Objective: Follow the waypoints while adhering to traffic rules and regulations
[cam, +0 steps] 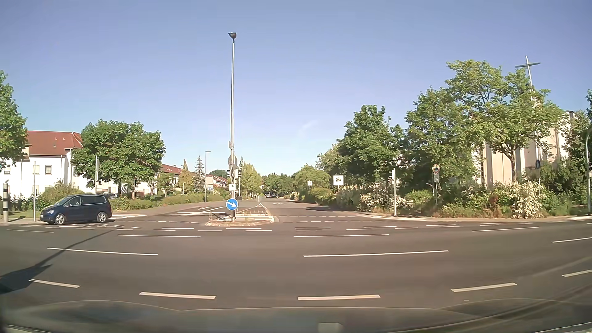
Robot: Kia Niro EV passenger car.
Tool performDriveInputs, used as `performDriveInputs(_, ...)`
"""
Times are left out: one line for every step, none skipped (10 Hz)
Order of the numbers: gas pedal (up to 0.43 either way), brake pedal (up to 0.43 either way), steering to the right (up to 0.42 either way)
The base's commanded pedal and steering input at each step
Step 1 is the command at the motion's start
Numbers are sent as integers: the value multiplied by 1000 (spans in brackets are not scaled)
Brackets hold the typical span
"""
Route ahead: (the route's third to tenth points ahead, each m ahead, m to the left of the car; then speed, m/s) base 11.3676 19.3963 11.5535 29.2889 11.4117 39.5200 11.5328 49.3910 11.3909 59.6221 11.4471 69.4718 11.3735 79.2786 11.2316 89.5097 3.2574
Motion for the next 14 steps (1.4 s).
performDriveInputs(39,0,-189)
performDriveInputs(39,0,-212)
performDriveInputs(47,0,-239)
performDriveInputs(98,0,-272)
performDriveInputs(110,0,-298)
performDriveInputs(118,0,-330)
performDriveInputs(118,0,-356)
performDriveInputs(118,0,-369)
performDriveInputs(157,0,-378)
performDriveInputs(157,0,-381)
performDriveInputs(169,0,-382)
performDriveInputs(169,0,-382)
performDriveInputs(177,0,-382)
performDriveInputs(177,0,-382)
